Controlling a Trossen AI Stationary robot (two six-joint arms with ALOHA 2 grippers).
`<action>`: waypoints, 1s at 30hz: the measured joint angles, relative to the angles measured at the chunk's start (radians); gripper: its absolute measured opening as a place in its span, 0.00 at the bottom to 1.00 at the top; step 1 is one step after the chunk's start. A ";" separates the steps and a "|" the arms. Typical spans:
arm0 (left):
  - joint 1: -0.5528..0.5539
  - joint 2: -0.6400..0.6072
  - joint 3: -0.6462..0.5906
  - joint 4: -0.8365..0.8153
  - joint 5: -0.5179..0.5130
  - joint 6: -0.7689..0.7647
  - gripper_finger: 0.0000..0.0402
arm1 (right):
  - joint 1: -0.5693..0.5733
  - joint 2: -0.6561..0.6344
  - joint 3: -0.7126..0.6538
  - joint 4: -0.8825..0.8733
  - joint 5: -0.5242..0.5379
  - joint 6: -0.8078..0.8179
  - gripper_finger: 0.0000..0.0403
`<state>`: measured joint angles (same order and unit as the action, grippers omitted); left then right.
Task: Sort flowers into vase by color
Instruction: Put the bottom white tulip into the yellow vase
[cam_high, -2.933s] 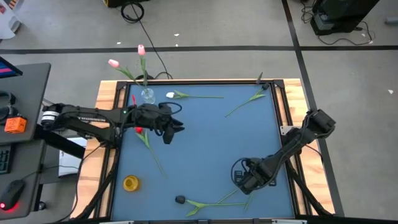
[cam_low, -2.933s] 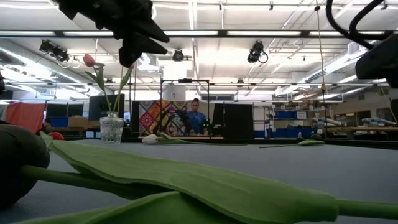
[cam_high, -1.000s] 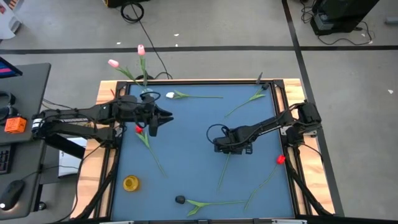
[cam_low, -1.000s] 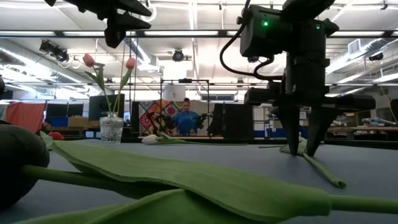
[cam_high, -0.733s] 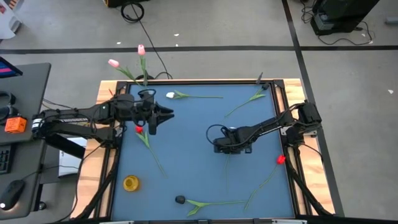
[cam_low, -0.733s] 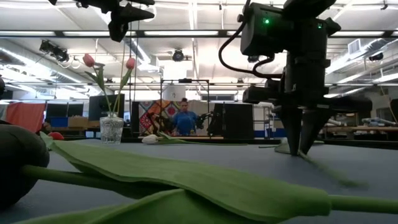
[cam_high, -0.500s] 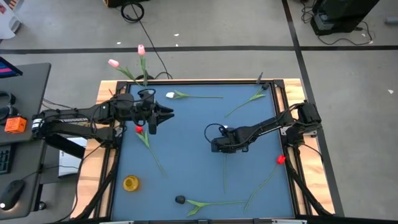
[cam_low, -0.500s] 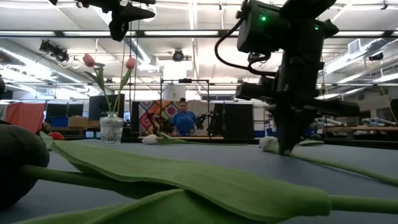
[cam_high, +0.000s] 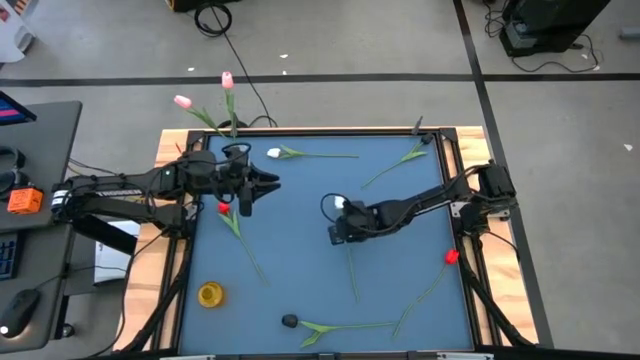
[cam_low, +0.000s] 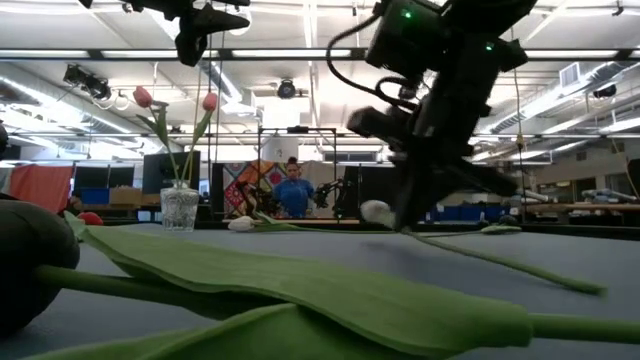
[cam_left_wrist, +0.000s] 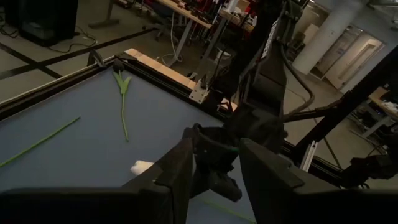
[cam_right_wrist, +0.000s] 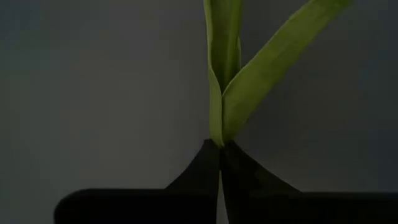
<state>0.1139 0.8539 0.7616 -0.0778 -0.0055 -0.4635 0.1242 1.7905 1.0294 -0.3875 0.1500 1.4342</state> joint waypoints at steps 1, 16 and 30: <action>0.000 0.007 0.000 0.001 0.000 -0.009 0.34 | -0.005 0.000 0.000 0.018 0.000 -0.013 0.03; 0.000 0.043 0.000 -0.049 -0.021 -0.125 0.34 | -0.104 -0.082 0.001 0.195 0.031 -0.365 0.04; 0.000 0.044 0.000 -0.059 -0.062 -0.154 0.34 | -0.215 -0.128 -0.031 -0.060 -0.026 -0.361 0.04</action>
<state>0.1139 0.8974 0.7616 -0.1367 -0.0680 -0.6177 -0.0906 1.6627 0.9985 -0.4475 0.1238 1.0735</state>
